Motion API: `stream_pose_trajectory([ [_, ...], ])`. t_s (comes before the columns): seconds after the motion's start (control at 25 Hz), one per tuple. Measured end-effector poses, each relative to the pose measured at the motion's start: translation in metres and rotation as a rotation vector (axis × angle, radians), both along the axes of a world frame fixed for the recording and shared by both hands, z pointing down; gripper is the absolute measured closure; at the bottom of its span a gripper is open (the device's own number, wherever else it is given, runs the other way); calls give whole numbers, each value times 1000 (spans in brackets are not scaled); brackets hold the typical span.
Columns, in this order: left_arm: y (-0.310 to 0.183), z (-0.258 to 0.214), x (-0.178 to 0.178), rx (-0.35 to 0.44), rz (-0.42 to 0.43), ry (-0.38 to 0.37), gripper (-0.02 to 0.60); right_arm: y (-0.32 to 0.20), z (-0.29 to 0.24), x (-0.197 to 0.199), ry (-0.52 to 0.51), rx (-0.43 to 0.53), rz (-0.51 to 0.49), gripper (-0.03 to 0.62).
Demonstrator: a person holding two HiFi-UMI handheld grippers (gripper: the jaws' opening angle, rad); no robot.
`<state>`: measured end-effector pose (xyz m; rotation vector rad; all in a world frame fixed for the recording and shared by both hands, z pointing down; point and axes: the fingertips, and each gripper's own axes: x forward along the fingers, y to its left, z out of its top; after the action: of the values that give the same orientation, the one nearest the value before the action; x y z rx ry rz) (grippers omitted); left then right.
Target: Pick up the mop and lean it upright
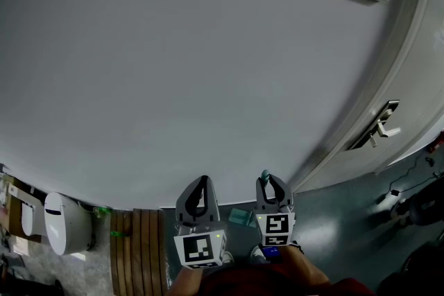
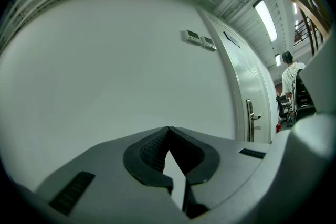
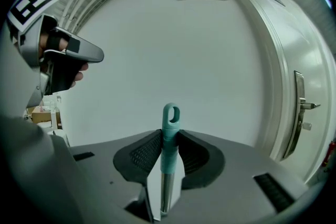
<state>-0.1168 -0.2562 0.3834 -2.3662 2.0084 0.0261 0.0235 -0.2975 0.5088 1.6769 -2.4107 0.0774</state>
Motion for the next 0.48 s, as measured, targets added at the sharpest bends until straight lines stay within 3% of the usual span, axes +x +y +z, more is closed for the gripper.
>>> stream_pose_trajectory([
  [0.32, -2, 7, -1, -15, 1, -22, 568, 20, 0, 0, 1, 19, -3, 484],
  [0.48, -2, 2, 3, -1, 11, 7, 568, 21, 0, 0, -2, 18, -3, 484],
])
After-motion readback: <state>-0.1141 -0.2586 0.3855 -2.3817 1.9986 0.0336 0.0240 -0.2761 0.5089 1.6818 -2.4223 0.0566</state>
